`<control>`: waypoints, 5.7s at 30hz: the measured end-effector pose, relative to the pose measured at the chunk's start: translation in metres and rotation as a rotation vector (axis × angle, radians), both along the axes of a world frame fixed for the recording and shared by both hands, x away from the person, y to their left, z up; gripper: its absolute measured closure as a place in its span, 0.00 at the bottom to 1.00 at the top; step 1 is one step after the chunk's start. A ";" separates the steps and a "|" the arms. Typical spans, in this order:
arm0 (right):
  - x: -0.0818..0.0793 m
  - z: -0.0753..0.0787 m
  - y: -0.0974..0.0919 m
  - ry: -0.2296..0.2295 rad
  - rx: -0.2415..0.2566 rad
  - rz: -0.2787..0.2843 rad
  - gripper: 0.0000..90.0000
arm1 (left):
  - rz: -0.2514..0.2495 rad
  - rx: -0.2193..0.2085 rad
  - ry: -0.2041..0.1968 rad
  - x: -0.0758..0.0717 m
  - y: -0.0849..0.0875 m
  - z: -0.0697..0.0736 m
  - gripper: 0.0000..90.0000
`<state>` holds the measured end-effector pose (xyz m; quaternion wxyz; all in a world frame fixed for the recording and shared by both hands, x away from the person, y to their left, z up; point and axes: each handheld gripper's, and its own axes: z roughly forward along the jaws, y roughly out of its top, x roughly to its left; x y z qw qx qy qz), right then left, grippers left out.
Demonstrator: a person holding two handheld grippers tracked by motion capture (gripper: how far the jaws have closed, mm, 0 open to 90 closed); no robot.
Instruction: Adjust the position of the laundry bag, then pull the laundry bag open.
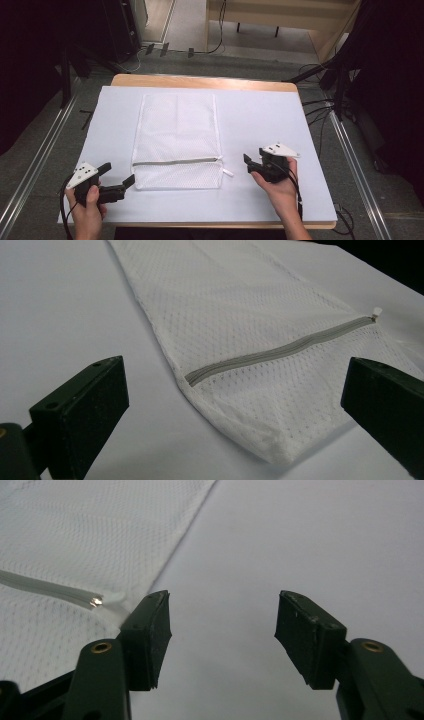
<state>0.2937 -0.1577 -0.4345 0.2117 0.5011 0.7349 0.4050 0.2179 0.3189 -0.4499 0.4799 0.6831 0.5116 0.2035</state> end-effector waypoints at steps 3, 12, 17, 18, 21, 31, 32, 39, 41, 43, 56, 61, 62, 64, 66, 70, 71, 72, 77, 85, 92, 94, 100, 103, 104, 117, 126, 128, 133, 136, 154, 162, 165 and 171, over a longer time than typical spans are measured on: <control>0.009 0.001 0.017 0.009 -0.011 0.009 0.48 | -0.004 -0.001 0.004 0.000 0.001 0.000 0.00; 0.040 -0.004 0.055 0.074 -0.004 0.051 0.63 | -0.008 -0.004 0.000 0.000 0.001 0.000 0.00; 0.055 -0.017 0.068 0.128 -0.020 0.044 0.68 | -0.012 -0.004 -0.001 0.000 -0.001 0.000 0.00; 0.057 -0.019 0.069 0.138 -0.012 0.044 0.69 | -0.013 -0.004 0.000 0.000 -0.001 0.000 0.00; 0.062 -0.027 0.076 0.167 0.007 0.052 0.70 | -0.014 -0.005 0.000 0.000 -0.001 0.000 0.00; 0.056 -0.035 0.099 0.159 -0.058 0.096 0.68 | -0.018 -0.009 0.003 -0.001 -0.002 0.000 0.00; 0.056 -0.037 0.101 0.168 -0.073 0.089 0.68 | -0.018 -0.010 0.003 -0.001 -0.002 0.000 0.00; 0.050 -0.037 0.111 0.128 -0.134 0.068 0.88 | -0.019 -0.010 0.010 0.000 -0.004 -0.001 0.00; 0.051 -0.037 0.112 0.130 -0.138 0.079 0.92 | -0.021 -0.008 0.012 0.000 -0.004 -0.001 0.00; 0.052 -0.037 0.111 0.131 -0.136 0.100 1.00 | -0.025 -0.011 0.011 -0.001 -0.005 -0.001 0.00; 0.039 -0.031 0.081 0.126 -0.063 0.055 1.00 | -0.022 -0.012 0.011 -0.002 -0.005 0.000 0.00; 0.029 -0.028 0.059 0.116 -0.045 0.028 1.00 | -0.019 -0.012 0.011 -0.002 -0.006 0.000 0.00; 0.028 -0.028 0.056 0.113 -0.045 0.022 1.00 | -0.019 -0.012 0.011 -0.002 -0.006 0.000 0.00; 0.022 -0.027 0.045 0.110 -0.045 0.009 1.00 | -0.020 -0.009 0.012 -0.002 -0.006 0.000 0.00; 0.018 -0.027 0.038 0.109 -0.044 -0.002 1.00 | -0.018 -0.008 0.013 -0.001 -0.005 -0.001 0.00; 0.010 -0.029 0.022 0.112 -0.041 -0.014 1.00 | -0.018 -0.008 0.016 -0.001 -0.006 -0.001 0.00; 0.009 -0.029 0.020 0.111 -0.040 -0.015 1.00 | -0.019 -0.008 0.015 -0.001 -0.006 -0.001 0.00; 0.008 -0.029 0.017 0.114 -0.039 -0.022 1.00 | -0.019 -0.008 0.015 -0.001 -0.006 -0.001 0.00; 0.002 -0.032 0.007 0.116 -0.029 -0.024 1.00 | -0.022 -0.001 0.017 -0.002 -0.008 -0.001 0.00; -0.005 -0.032 0.003 0.100 -0.021 -0.031 1.00 | -0.023 -0.001 0.018 -0.002 -0.009 -0.002 0.00; -0.010 -0.027 -0.013 0.112 0.107 -0.001 0.64 | -0.035 0.003 0.017 -0.002 -0.012 -0.002 0.00; -0.017 -0.023 -0.018 0.094 0.111 0.014 0.55 | -0.036 0.005 0.018 -0.003 -0.013 -0.002 0.00; -0.053 -0.021 -0.034 0.030 0.082 0.035 0.47 | -0.043 -0.002 0.019 -0.003 -0.016 -0.002 0.00; -0.069 -0.027 -0.042 0.047 0.108 0.046 0.48 | -0.054 0.002 0.016 -0.003 -0.020 -0.001 0.00; -0.073 -0.030 -0.044 0.052 0.112 0.055 0.48 | -0.056 0.001 0.015 -0.004 -0.022 0.000 0.00; -0.083 -0.044 -0.042 0.051 0.142 0.104 0.62 | -0.107 -0.011 0.013 -0.004 -0.053 0.004 0.00; -0.071 -0.049 -0.033 0.096 0.096 0.113 0.54 | -0.186 -0.004 0.036 0.001 -0.091 0.002 0.00; -0.067 -0.048 -0.031 0.079 0.087 0.097 0.52 | -0.210 -0.004 0.041 0.002 -0.101 0.002 0.00; -0.056 -0.052 -0.024 0.090 0.054 0.091 0.49 | -0.255 0.000 0.057 0.006 -0.123 0.001 0.00; -0.055 -0.054 -0.021 0.082 0.039 0.088 0.52 | -0.279 0.003 0.069 0.008 -0.135 0.001 0.00; -0.057 -0.054 -0.020 0.023 -0.025 0.124 0.98 | -0.348 0.004 0.141 0.038 -0.234 0.005 0.17; -0.062 -0.044 -0.017 -0.027 -0.004 0.142 0.98 | -0.419 0.024 0.213 0.045 -0.268 -0.007 0.57; -0.064 -0.042 -0.016 -0.036 0.003 0.145 0.98 | -0.447 0.013 0.226 0.046 -0.272 -0.009 0.64; -0.069 -0.035 -0.011 -0.076 0.000 0.160 0.98 | -0.480 0.011 0.227 0.045 -0.277 -0.011 0.70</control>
